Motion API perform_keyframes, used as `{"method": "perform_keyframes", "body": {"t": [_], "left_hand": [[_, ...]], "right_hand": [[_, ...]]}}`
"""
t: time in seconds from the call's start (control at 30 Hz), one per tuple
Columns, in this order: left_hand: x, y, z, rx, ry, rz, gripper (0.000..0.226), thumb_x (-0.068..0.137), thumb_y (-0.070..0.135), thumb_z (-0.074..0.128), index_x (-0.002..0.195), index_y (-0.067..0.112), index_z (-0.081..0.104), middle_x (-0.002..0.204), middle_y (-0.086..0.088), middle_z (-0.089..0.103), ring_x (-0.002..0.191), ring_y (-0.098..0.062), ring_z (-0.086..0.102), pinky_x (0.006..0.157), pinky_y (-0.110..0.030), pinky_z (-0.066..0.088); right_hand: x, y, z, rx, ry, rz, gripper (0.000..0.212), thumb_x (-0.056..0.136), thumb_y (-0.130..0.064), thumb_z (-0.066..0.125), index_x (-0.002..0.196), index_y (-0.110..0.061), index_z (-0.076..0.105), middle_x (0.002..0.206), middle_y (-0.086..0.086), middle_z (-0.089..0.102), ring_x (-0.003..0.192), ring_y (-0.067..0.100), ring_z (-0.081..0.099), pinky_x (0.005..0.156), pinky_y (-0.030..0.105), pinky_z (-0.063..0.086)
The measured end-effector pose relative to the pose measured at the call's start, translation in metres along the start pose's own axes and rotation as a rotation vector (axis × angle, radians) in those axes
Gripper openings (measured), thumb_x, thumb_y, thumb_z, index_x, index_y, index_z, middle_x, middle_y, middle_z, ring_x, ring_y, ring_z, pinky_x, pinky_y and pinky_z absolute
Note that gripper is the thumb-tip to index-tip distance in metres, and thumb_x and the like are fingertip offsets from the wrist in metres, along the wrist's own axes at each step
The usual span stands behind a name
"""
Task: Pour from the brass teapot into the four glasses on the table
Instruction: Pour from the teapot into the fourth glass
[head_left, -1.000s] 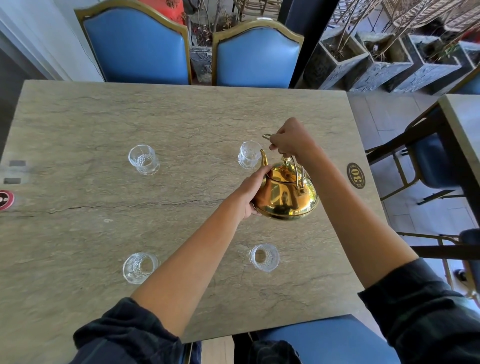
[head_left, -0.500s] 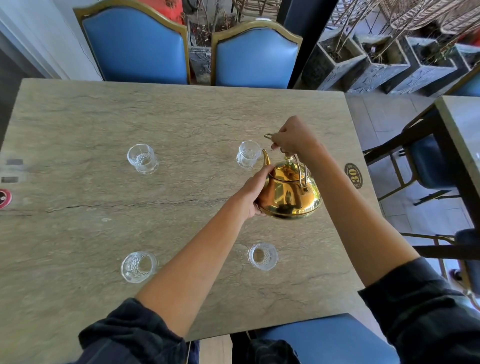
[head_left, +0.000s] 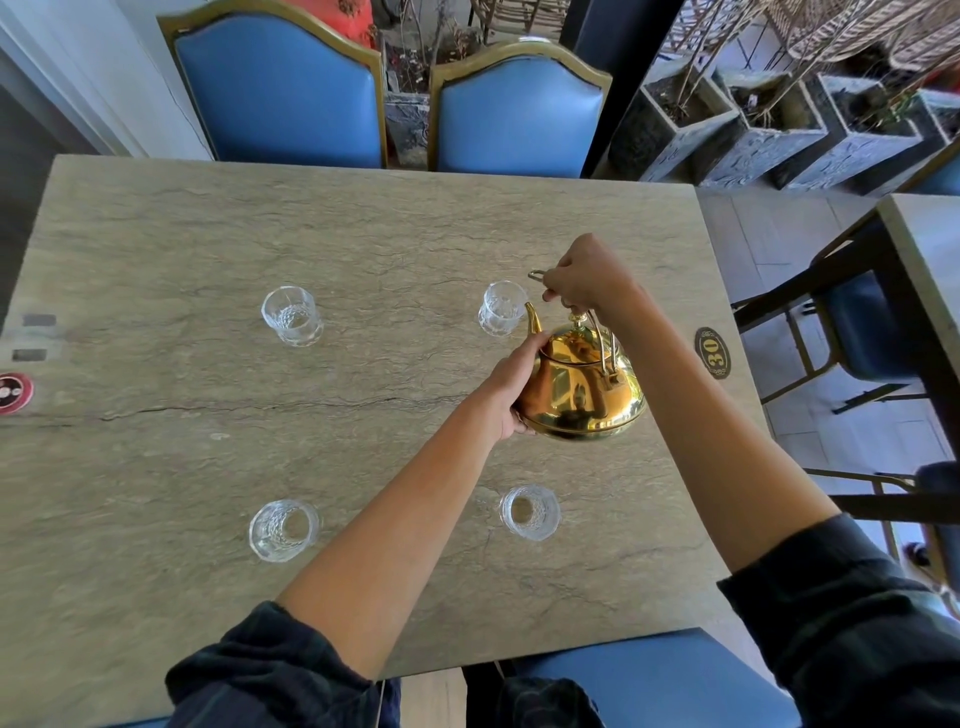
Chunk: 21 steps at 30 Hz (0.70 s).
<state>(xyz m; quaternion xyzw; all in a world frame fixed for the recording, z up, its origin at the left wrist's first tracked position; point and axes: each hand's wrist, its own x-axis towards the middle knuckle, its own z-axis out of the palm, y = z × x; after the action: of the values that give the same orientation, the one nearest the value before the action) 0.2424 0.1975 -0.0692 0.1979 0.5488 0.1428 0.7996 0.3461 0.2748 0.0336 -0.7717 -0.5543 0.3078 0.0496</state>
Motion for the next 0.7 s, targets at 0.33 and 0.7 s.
{"method": "perform_keyframes", "body": {"t": [0.33,0.7], "left_hand": [[0.002,0.000,-0.004,-0.009,-0.003,-0.015,0.076,0.082,0.076,0.062,0.135,0.021,0.061,0.127,-0.014,0.070,0.118,-0.035,0.066,0.107,-0.059,0.050],[0.009,-0.003,-0.008,0.001,-0.001,-0.016,0.074,0.079,0.074,0.069,0.131,0.022,0.060,0.120,-0.012,0.070,0.118,-0.035,0.066,0.107,-0.060,0.049]], "right_hand": [[0.002,-0.002,0.005,-0.006,0.001,-0.003,0.023,0.089,-0.006,0.062,0.094,0.010,0.077,0.053,-0.001,0.060,0.045,0.012,0.052,0.048,0.023,0.043],[0.003,0.012,0.013,0.054,0.036,-0.010,0.022,0.089,-0.008,0.064,0.087,0.009,0.078,0.071,0.019,0.069,0.044,0.014,0.049,0.055,0.028,0.046]]}}
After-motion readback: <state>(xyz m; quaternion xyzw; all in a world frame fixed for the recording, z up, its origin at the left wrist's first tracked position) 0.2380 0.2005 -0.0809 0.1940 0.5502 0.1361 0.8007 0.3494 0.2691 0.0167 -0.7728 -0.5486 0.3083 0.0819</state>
